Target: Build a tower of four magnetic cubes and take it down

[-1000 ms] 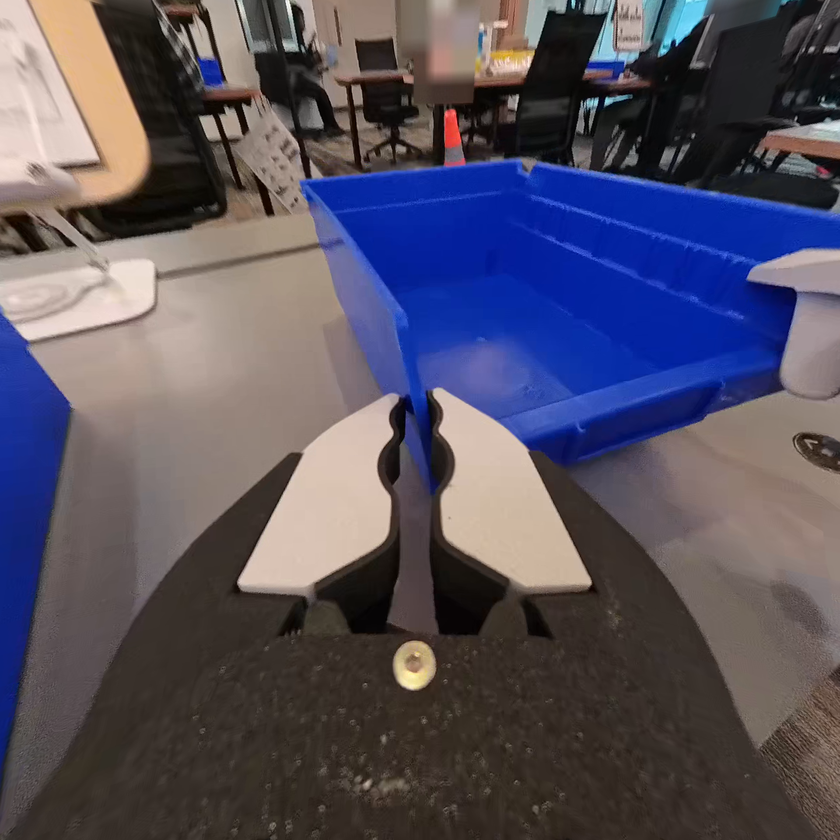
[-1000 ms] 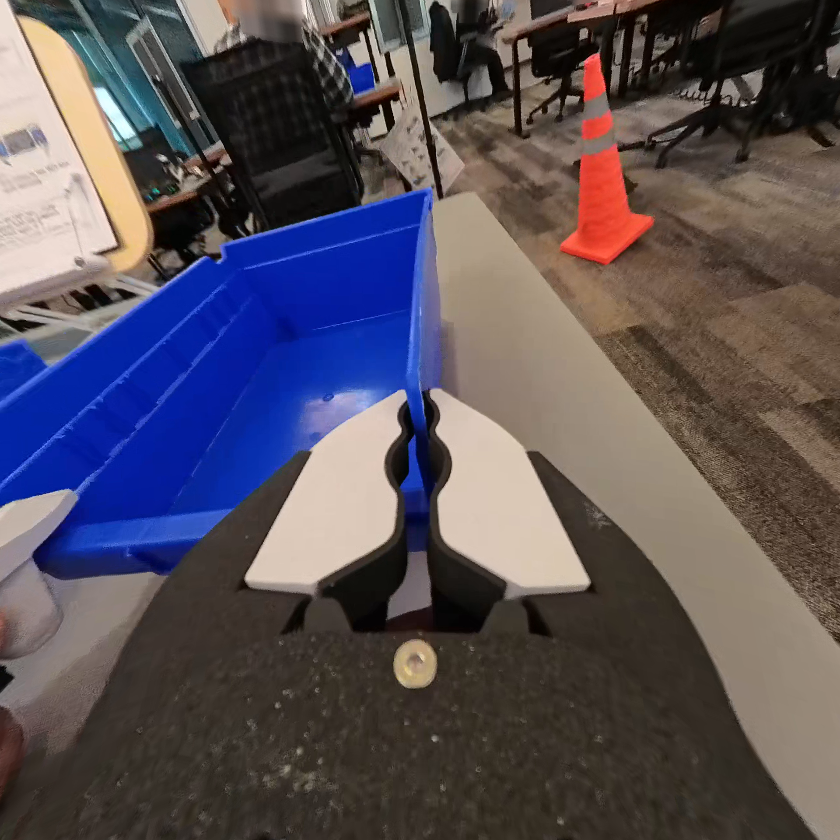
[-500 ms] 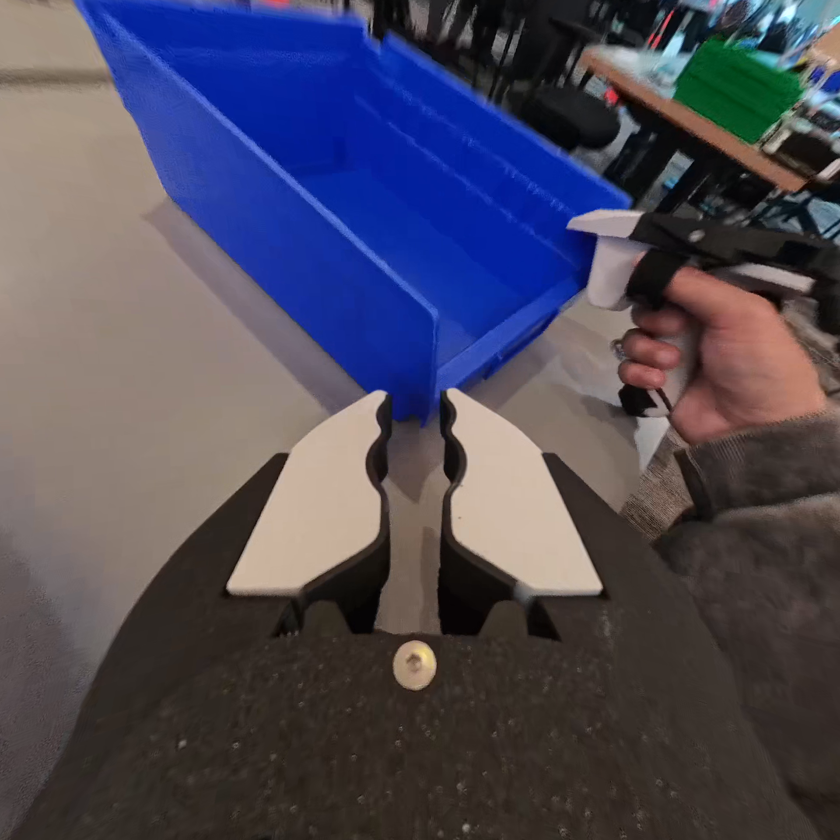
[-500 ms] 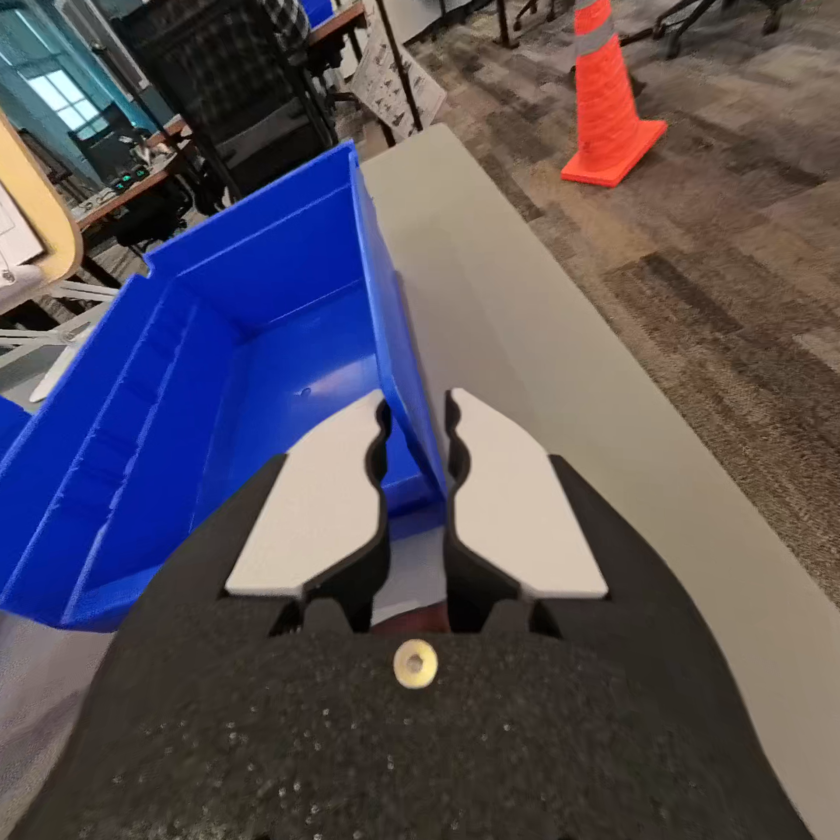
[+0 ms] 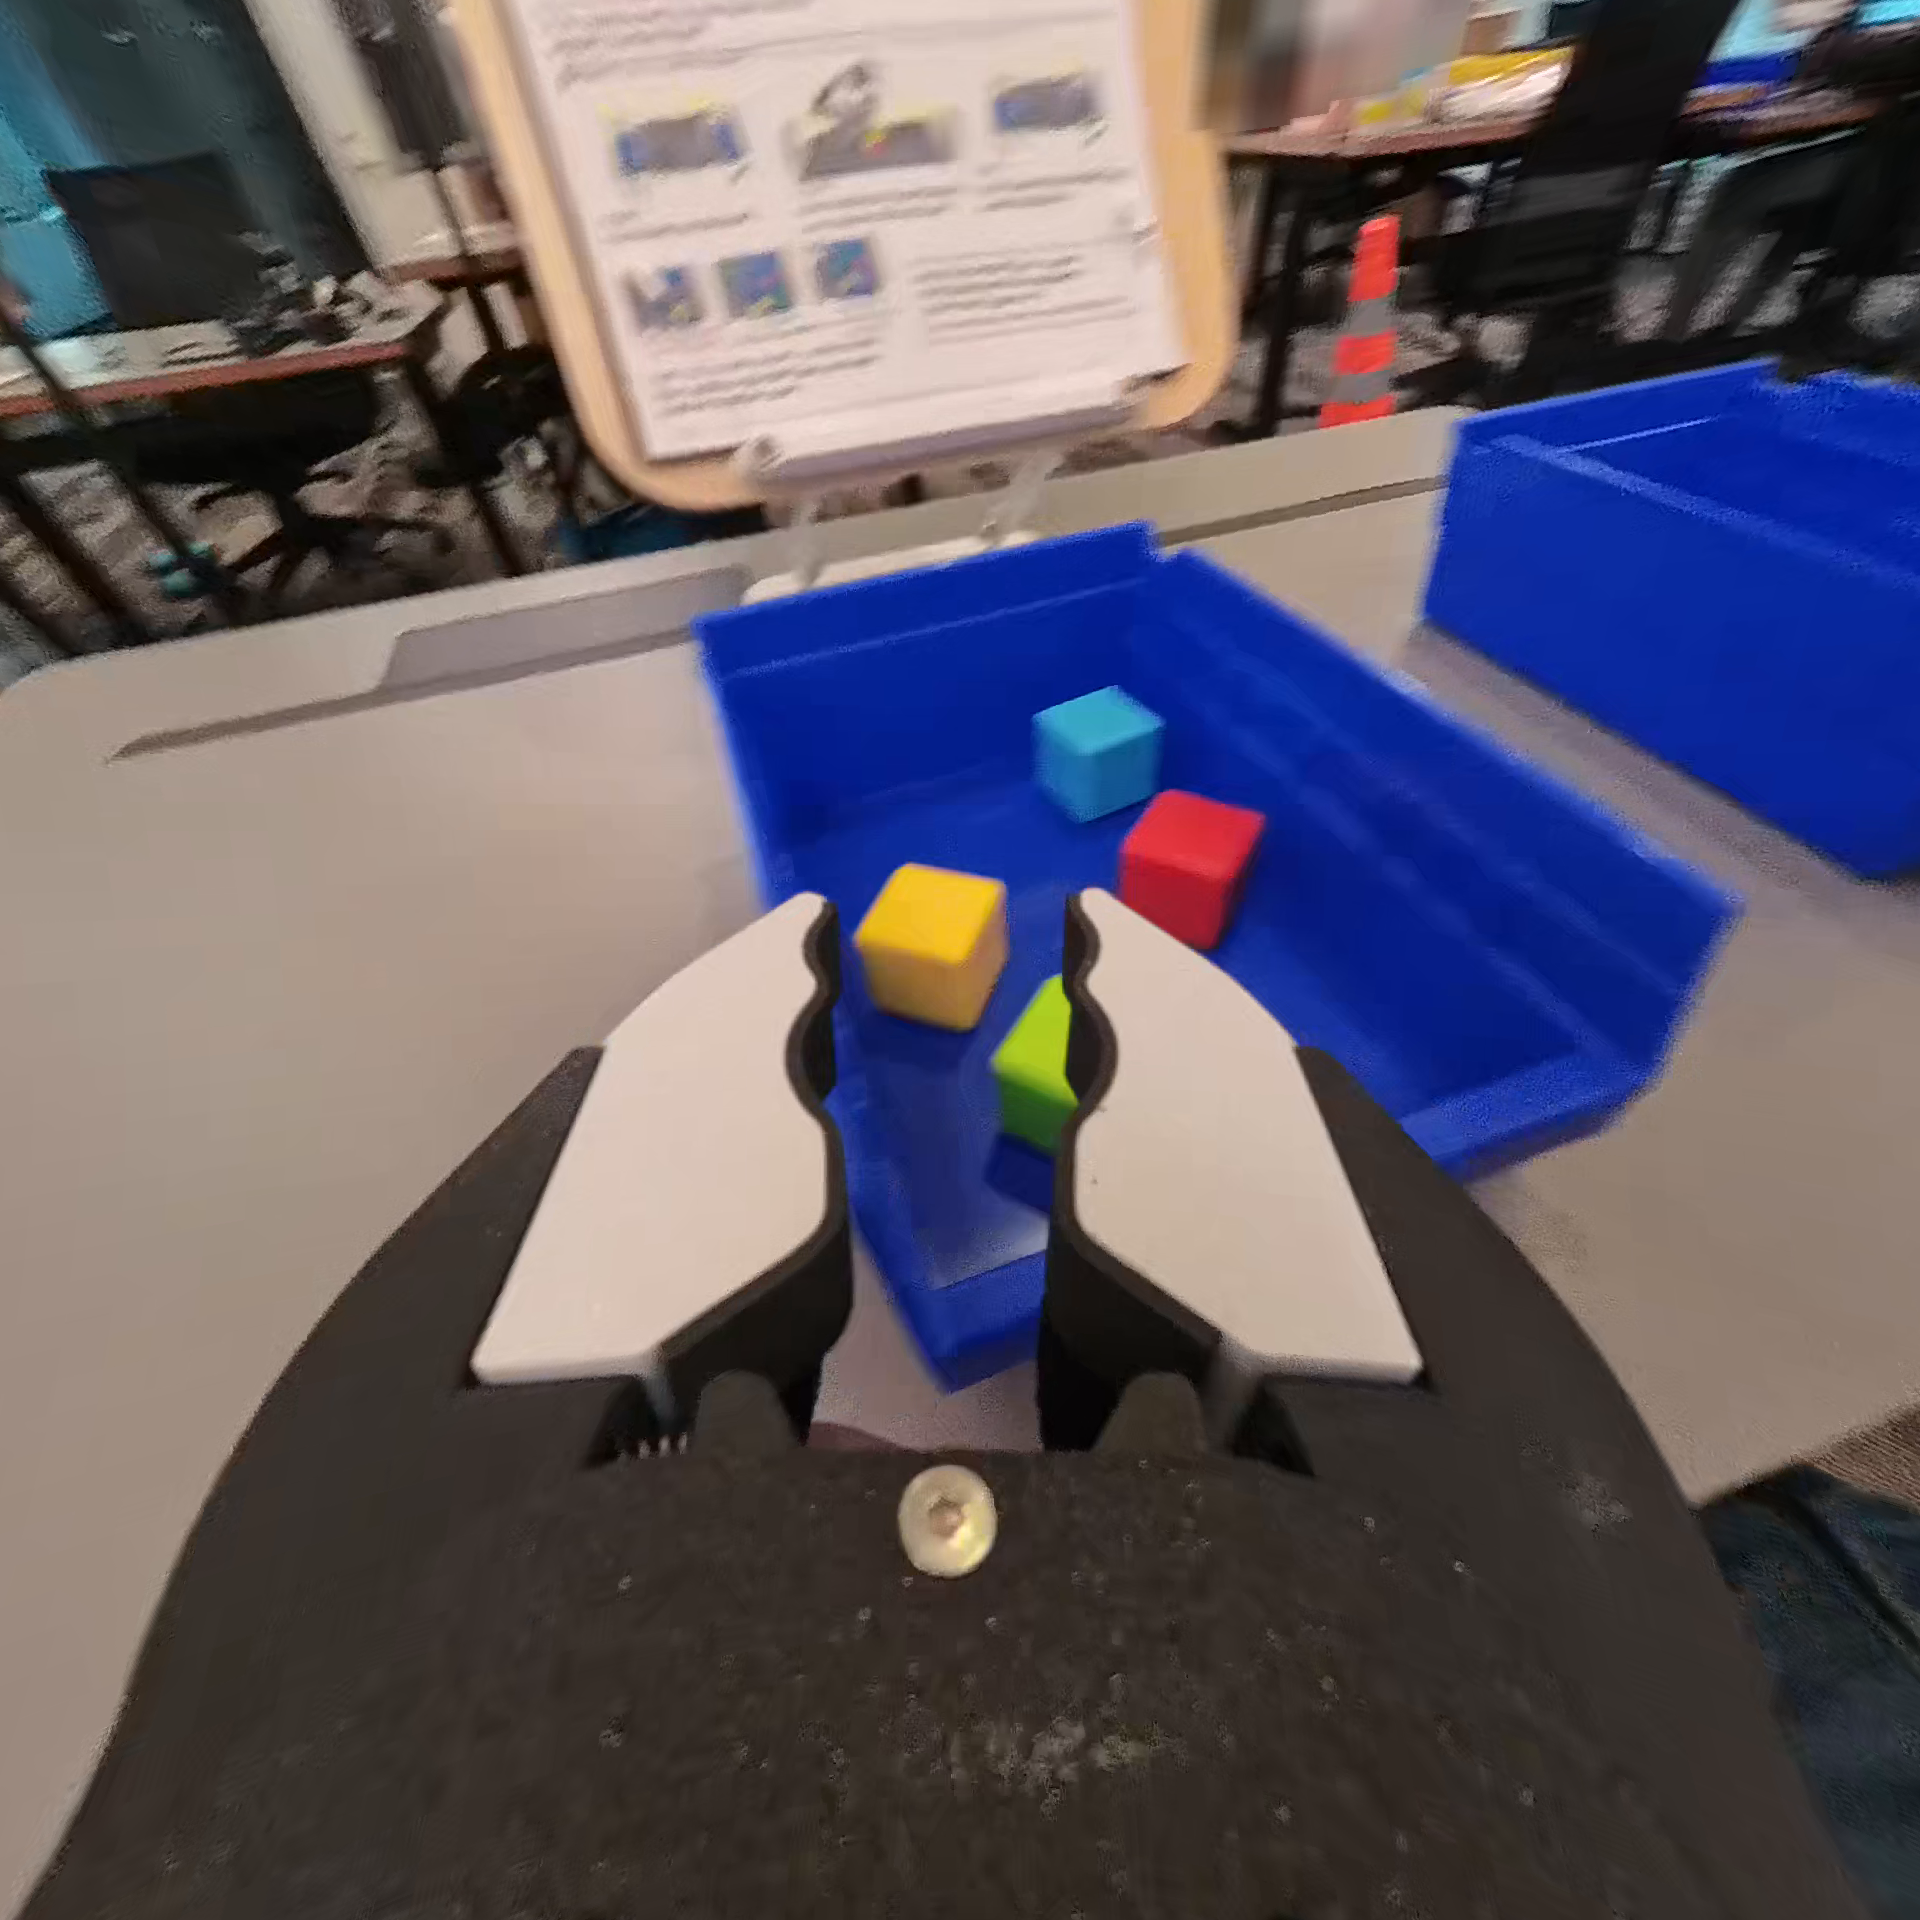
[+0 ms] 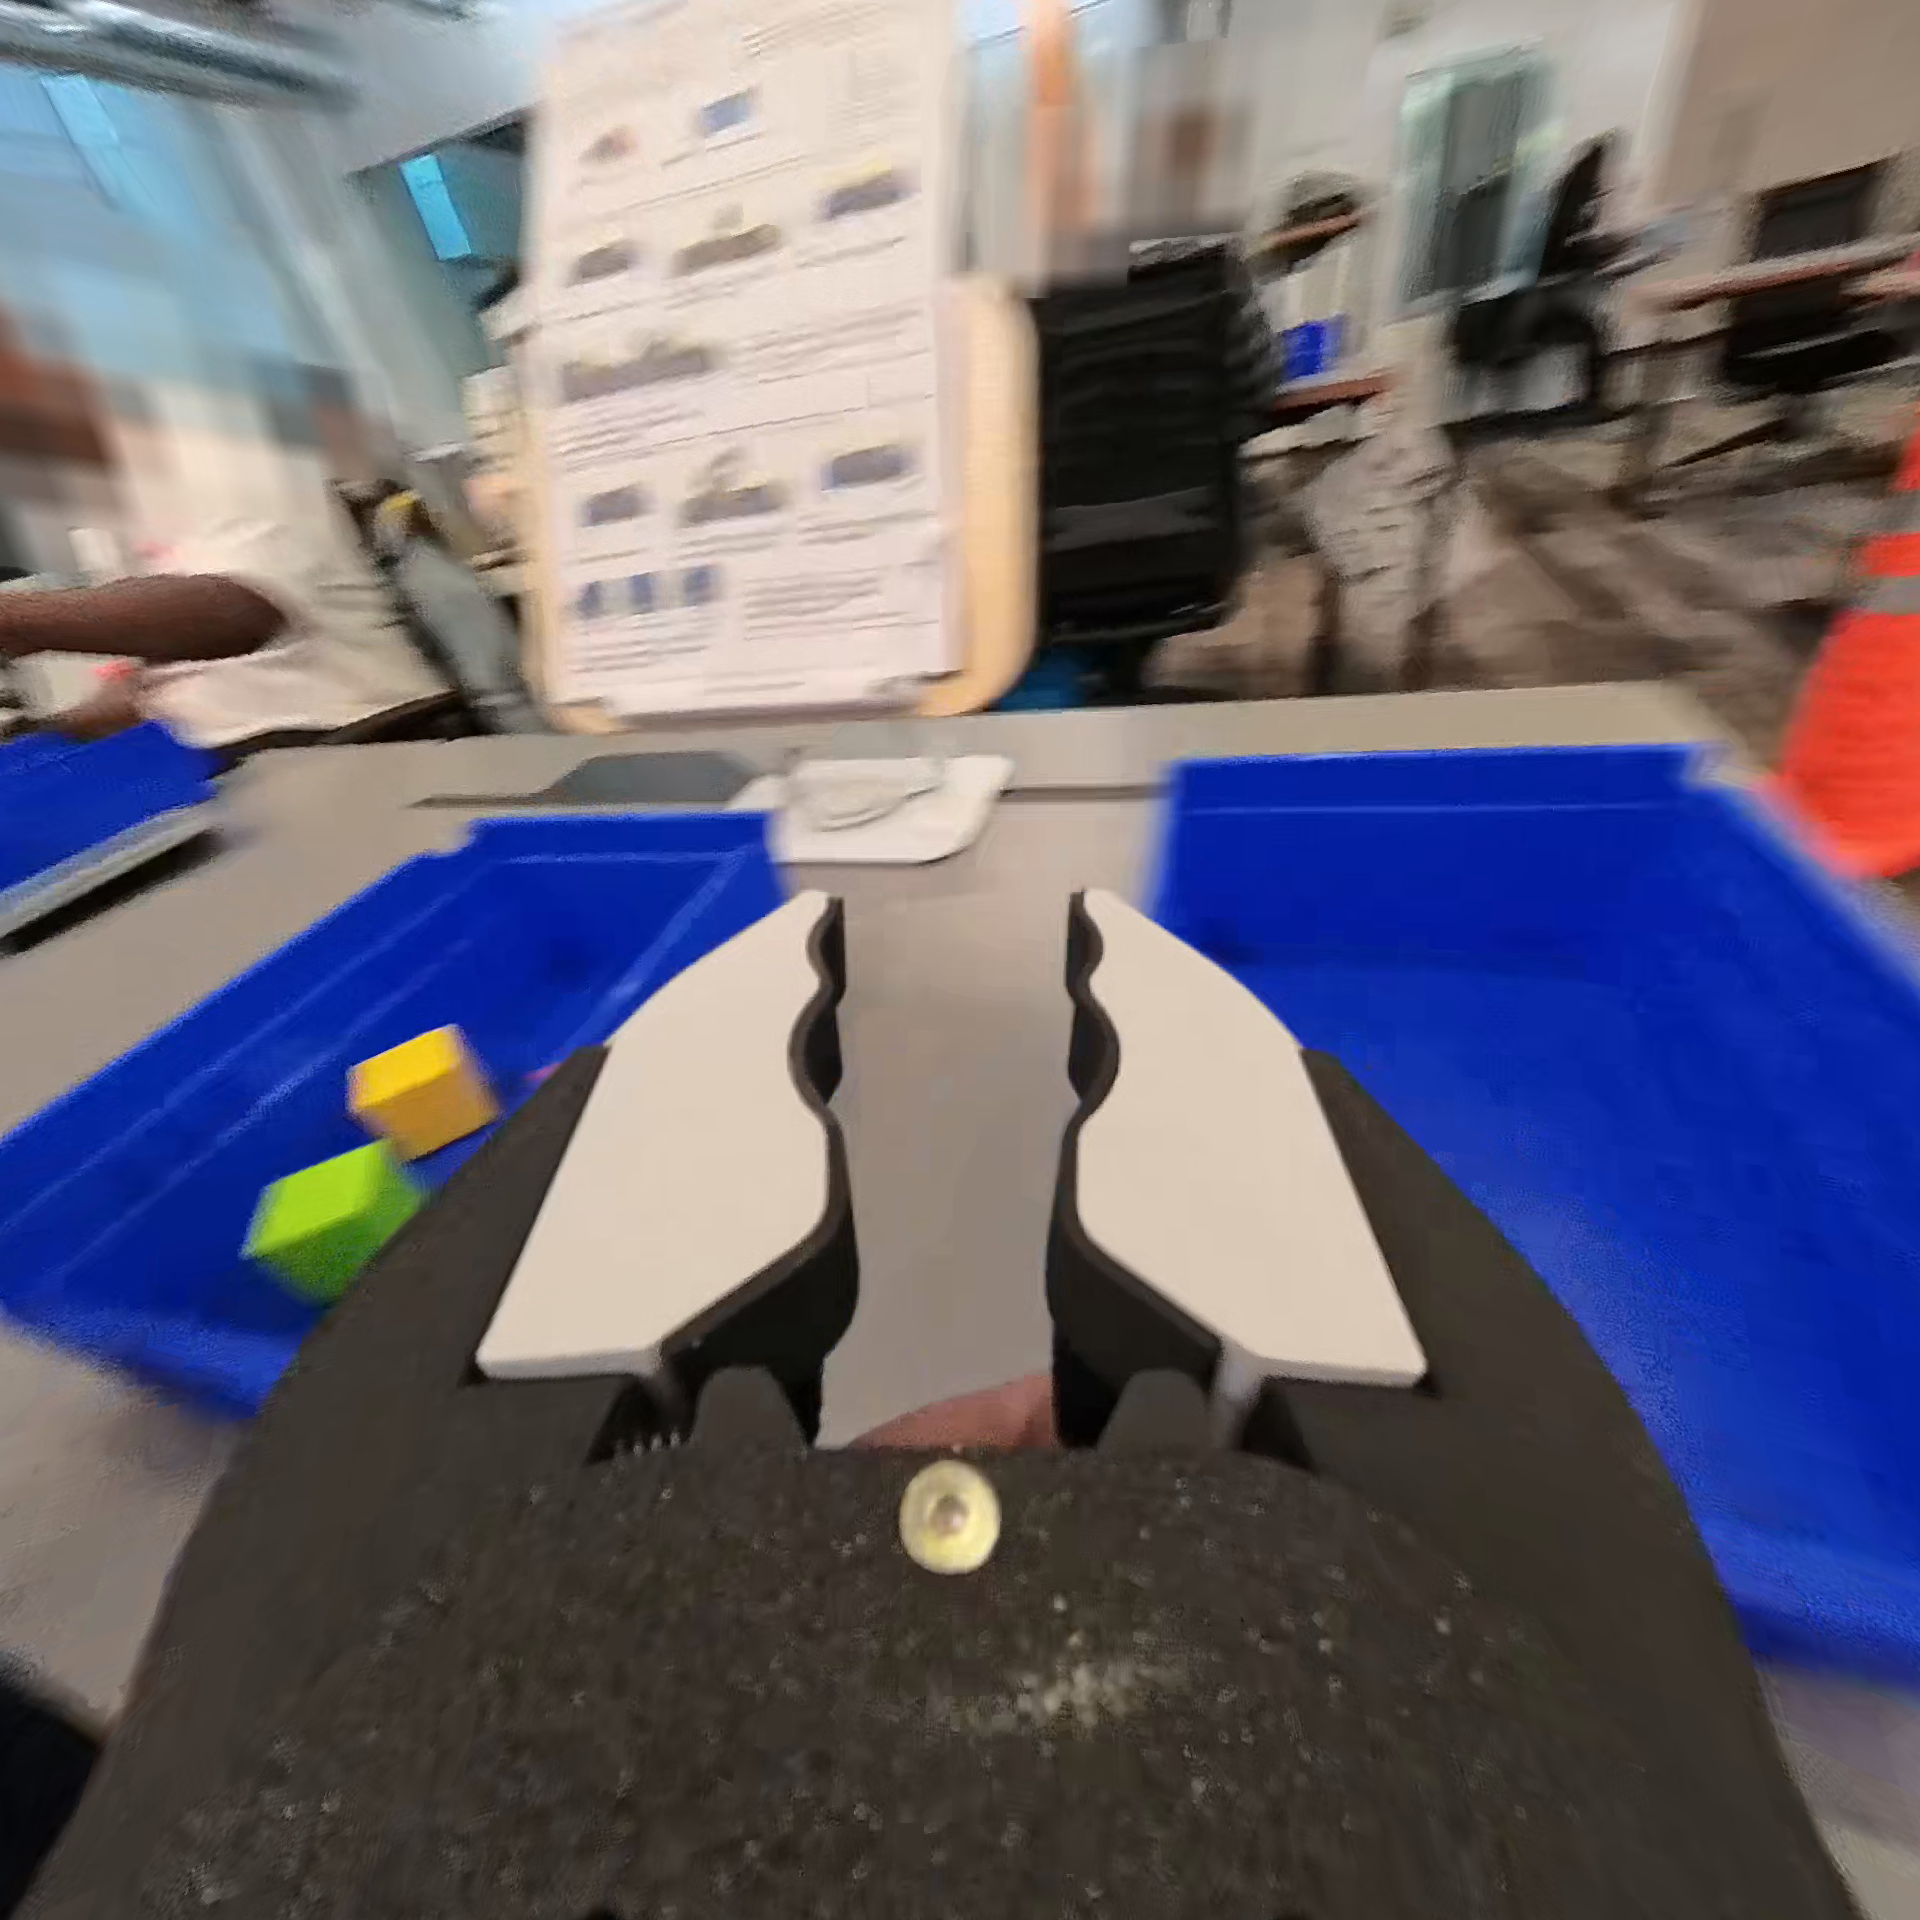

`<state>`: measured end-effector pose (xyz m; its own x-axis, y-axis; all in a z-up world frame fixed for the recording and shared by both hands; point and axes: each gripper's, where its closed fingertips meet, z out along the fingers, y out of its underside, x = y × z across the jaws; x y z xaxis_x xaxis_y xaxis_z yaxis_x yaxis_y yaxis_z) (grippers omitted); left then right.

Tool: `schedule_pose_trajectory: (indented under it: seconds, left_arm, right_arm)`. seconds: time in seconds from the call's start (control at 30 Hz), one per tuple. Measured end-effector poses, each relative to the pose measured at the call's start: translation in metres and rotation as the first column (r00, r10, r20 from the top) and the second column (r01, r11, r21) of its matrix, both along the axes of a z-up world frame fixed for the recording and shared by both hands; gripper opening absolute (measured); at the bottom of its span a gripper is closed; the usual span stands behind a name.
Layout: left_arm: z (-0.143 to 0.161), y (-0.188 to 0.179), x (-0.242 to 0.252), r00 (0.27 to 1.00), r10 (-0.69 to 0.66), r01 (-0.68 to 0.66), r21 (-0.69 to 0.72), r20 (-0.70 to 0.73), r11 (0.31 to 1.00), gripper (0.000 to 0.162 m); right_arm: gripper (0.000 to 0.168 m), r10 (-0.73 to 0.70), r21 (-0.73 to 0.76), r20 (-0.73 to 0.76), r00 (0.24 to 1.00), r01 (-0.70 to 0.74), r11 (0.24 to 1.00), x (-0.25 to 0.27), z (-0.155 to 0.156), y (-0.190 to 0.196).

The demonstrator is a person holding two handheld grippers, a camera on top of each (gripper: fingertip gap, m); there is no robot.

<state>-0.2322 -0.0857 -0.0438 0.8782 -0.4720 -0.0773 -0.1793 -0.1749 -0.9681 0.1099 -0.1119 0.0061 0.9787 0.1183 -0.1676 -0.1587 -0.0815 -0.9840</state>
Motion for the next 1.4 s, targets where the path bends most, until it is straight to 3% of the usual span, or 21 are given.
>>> schedule_pose_trajectory:
  seconds: [0.1, 0.17, 0.3, 0.4, 0.43, 0.47, 0.6, 0.9, 1.17, 1.4]
  left_arm:
    - [-0.030, 0.011, -0.020, 0.999, 0.037, -0.036, -0.056, 0.009, 0.998, 0.041]
    - [-0.040, 0.014, -0.022, 0.999, 0.046, -0.045, -0.054, 0.018, 0.998, 0.041]
    - [-0.065, 0.020, -0.020, 0.996, 0.060, -0.049, -0.144, 0.072, 0.988, 0.040]
    - [-0.069, 0.025, -0.021, 0.983, 0.087, -0.059, -0.174, 0.159, 0.983, 0.016]
    - [-0.067, 0.028, -0.022, 0.982, 0.107, -0.081, -0.163, 0.156, 0.983, 0.013]
    - [-0.067, 0.030, -0.022, 0.983, 0.119, -0.097, -0.156, 0.137, 0.983, 0.015]
    - [-0.067, 0.034, -0.022, 0.983, 0.168, -0.155, -0.148, 0.076, 0.977, 0.009]
    - [-0.056, 0.035, -0.049, 0.969, 0.234, -0.226, -0.104, 0.073, 0.968, 0.001]
    - [-0.031, 0.053, -0.163, 0.919, 0.382, -0.380, -0.045, 0.096, 0.924, 0.001]
    - [-0.041, 0.086, -0.261, 0.922, 0.380, -0.375, -0.079, 0.074, 0.924, 0.001]
  right_arm:
    - [0.047, 0.257, -0.118, -0.085, 0.963, -0.266, 0.957, -0.111, -0.042, 0.019]
    - [0.054, 0.338, -0.149, -0.125, 0.933, -0.355, 0.923, -0.164, -0.069, 0.021]
    - [0.055, 0.196, -0.160, -0.041, 0.980, -0.200, 0.966, -0.182, -0.097, 0.026]
    - [0.059, 0.106, -0.268, 0.071, 0.992, -0.083, 0.960, -0.188, -0.124, 0.030]
    - [0.060, 0.086, -0.240, 0.057, 0.995, -0.070, 0.968, -0.192, -0.122, 0.031]
    - [0.044, 0.060, -0.203, 0.035, 0.998, -0.052, 0.978, -0.195, -0.118, 0.031]
    - [0.005, -0.156, -0.205, 0.007, 0.988, 0.154, 0.967, -0.175, -0.116, 0.027]
    - [0.003, -0.241, -0.204, -0.018, 0.970, 0.233, 0.951, -0.198, -0.111, 0.027]
    - [0.003, -0.108, -0.155, -0.011, 0.994, 0.105, 0.982, -0.311, -0.086, 0.067]
    - [0.007, -0.013, -0.206, 0.000, 1.000, 0.013, 0.978, -0.413, -0.102, 0.088]
